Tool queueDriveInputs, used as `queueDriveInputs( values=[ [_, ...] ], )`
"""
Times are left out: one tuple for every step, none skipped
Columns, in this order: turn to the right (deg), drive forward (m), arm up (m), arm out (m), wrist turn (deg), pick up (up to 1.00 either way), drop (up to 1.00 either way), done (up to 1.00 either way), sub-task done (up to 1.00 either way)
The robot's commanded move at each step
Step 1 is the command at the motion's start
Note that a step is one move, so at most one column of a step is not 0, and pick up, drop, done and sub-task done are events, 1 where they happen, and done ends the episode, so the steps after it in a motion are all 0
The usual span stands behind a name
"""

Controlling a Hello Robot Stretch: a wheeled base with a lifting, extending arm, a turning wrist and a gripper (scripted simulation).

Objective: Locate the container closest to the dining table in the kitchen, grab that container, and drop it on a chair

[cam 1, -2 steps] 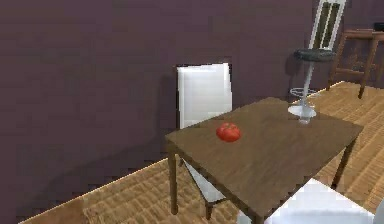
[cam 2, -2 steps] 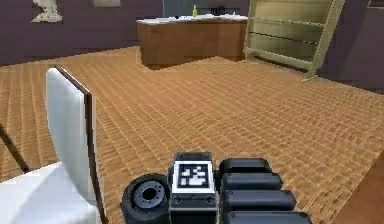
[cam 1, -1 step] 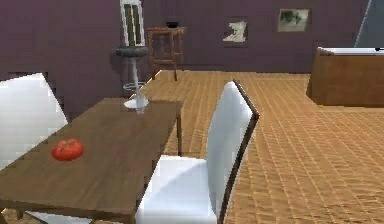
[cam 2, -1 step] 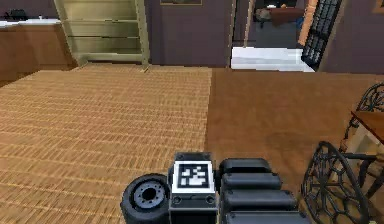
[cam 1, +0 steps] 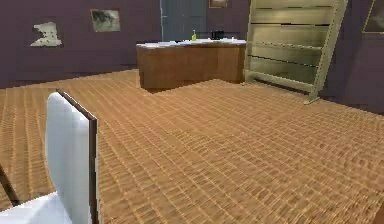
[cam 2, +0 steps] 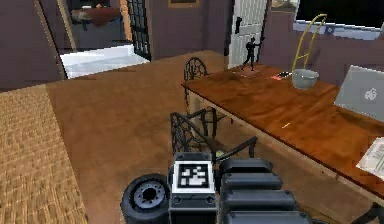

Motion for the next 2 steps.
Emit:
queueDriveInputs(
  values=[
    [45.0,0.0,0.0,0.0,0.0,0.0,0.0,0.0,0.0],
    [12.0,0.0,0.0,0.0,0.0,0.0,0.0,0.0,0.0]
  ],
)
